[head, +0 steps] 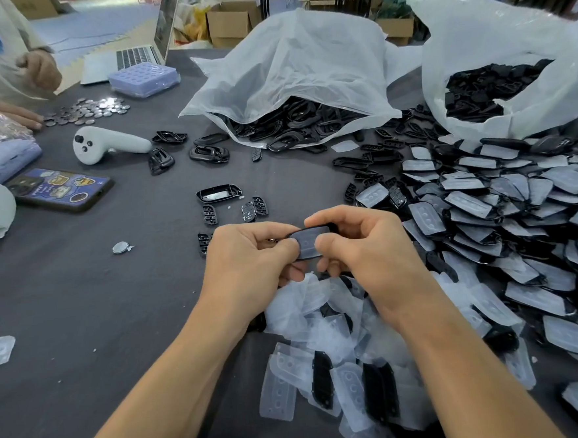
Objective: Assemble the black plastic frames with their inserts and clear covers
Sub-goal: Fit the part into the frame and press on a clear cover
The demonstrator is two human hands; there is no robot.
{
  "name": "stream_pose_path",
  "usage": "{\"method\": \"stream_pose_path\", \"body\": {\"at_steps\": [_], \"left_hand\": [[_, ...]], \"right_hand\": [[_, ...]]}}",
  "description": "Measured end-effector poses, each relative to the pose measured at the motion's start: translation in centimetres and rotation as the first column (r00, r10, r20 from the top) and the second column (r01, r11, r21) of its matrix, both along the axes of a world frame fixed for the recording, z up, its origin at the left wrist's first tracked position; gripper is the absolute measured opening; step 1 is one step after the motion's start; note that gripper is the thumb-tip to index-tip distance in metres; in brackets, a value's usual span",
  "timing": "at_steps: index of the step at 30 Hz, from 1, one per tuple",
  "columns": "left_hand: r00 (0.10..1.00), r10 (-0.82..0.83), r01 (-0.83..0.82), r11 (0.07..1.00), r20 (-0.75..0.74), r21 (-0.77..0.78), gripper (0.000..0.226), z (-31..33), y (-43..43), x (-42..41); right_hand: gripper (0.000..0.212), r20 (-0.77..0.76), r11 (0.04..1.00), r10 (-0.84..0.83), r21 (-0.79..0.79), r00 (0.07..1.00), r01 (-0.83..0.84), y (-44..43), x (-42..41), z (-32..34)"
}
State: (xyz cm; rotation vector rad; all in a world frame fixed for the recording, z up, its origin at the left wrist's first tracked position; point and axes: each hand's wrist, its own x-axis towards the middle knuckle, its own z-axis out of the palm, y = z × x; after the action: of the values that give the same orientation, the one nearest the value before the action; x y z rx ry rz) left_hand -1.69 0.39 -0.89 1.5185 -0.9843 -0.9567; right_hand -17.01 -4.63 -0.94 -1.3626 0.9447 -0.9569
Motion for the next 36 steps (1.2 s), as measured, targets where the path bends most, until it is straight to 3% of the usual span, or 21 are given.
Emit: {"method": "stream_pose_path", "body": {"at_steps": [5, 9, 14, 17, 24, 32, 36], "left_hand": [[1.000, 0.027, -0.027, 0.999, 0.011, -0.023, 0.035, -0.22, 0.08, -0.21], [0.997, -0.049, 0.050, 0.999, -0.056, 0.002, 0.041, -0.04, 0.13, 0.31], [0.996, -0.077, 0.078, 0.997, -0.039, 0.025, 0.019, -0.20, 0.15, 0.39], [0.999, -0.047, 0.047, 0.999, -0.012, 0.010, 0.025, -0.43, -0.10, 0.34], [0.998, -0.052, 0.052, 0.999, -0.046, 0.010, 0.035, -0.55, -0.21, 0.47], [1.000, 0.013, -0.013, 1.000, -0.017, 0.026, 0.024, -0.76, -0.37, 0.42], [1.000, 0.015, -0.015, 1.000, -0.014, 0.005, 0.026, -0.74, -0.28, 0.47]], "right_hand": [[0.038, -0.027, 0.998, -0.061, -0.021, 0.998, 0.061, -0.01, 0.72, -0.45], [0.038, -0.043, 0.996, -0.080, -0.046, 0.996, 0.078, -0.07, 0.65, -0.39], [0.037, -0.073, 0.992, -0.089, -0.099, 0.993, 0.082, 0.02, 0.62, -0.47], [0.036, -0.069, 0.990, -0.092, -0.116, 0.993, 0.083, 0.00, 0.64, -0.59], [0.034, -0.044, 0.994, -0.075, -0.082, 0.996, 0.072, -0.12, 0.92, -0.84], [0.036, 0.005, 0.999, -0.053, 0.008, 0.999, 0.053, -0.18, 0.86, -0.70], [0.027, 0.023, 0.999, -0.053, 0.016, 0.998, 0.052, 0.07, 0.90, -0.52]]}}
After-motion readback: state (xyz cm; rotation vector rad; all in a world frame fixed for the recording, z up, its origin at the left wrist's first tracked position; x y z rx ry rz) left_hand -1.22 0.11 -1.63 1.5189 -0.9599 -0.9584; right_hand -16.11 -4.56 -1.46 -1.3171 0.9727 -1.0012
